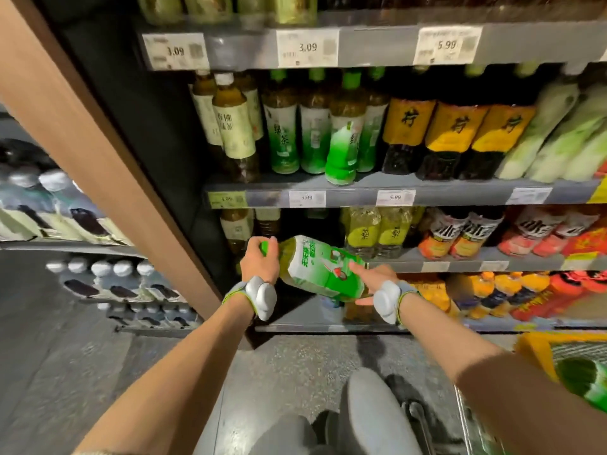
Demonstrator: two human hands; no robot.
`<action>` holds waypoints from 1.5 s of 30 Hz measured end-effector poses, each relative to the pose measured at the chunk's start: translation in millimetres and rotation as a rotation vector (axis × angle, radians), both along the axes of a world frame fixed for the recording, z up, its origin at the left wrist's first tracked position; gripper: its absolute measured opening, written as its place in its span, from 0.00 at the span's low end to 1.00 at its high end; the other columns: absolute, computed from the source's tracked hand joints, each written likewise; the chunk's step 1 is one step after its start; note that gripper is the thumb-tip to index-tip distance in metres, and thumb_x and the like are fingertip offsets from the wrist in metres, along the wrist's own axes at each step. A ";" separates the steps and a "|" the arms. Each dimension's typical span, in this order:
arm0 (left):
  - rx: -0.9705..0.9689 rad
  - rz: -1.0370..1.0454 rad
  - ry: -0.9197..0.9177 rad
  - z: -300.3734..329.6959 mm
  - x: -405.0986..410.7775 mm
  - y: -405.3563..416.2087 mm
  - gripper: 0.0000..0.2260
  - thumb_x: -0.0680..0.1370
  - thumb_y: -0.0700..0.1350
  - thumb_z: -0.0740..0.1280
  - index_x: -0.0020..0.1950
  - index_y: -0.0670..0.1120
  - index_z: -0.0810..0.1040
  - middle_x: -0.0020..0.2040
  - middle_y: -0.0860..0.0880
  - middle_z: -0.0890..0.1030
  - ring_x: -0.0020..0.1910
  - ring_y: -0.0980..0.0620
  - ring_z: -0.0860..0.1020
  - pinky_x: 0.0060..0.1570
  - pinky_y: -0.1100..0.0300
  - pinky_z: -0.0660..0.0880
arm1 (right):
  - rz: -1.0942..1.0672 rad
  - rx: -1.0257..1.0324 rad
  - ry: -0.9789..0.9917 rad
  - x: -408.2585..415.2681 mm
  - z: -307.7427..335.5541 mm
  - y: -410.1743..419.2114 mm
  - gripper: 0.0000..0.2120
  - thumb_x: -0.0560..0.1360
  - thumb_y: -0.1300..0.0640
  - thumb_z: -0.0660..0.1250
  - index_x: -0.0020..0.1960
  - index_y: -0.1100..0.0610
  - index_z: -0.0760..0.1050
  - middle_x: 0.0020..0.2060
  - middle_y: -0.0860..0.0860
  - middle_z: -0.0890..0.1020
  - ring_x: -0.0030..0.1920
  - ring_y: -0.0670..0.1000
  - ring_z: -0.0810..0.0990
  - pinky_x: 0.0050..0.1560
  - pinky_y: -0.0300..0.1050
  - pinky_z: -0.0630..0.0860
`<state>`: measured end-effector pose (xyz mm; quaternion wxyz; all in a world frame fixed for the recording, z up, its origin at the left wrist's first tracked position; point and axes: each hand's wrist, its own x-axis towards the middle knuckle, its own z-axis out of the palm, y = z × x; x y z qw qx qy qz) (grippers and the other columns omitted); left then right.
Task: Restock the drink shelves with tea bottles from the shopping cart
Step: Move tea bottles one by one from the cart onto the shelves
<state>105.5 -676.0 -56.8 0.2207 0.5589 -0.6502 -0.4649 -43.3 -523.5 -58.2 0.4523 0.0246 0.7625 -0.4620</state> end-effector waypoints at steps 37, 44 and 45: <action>-0.663 -0.294 0.349 -131.8 -175.4 -146.7 0.13 0.80 0.45 0.63 0.64 0.43 0.75 0.62 0.42 0.77 0.61 0.44 0.75 0.56 0.63 0.68 | 0.343 -0.006 0.743 -94.4 -208.9 -164.7 0.29 0.73 0.39 0.64 0.57 0.64 0.69 0.50 0.58 0.72 0.49 0.56 0.73 0.47 0.48 0.69; -0.552 -0.414 0.382 -129.4 -200.8 -142.3 0.19 0.78 0.49 0.66 0.68 0.45 0.71 0.62 0.43 0.78 0.62 0.45 0.76 0.61 0.58 0.71 | 0.266 -0.001 0.942 -94.6 -204.4 -172.6 0.25 0.69 0.39 0.70 0.34 0.57 0.64 0.31 0.50 0.69 0.34 0.53 0.70 0.27 0.43 0.61; -0.522 -0.418 0.393 -132.2 -202.4 -141.7 0.20 0.78 0.49 0.66 0.68 0.45 0.71 0.62 0.44 0.78 0.62 0.45 0.76 0.62 0.56 0.73 | 0.261 0.009 0.947 -94.5 -205.3 -173.2 0.26 0.69 0.38 0.70 0.32 0.57 0.62 0.29 0.50 0.67 0.31 0.51 0.68 0.25 0.42 0.59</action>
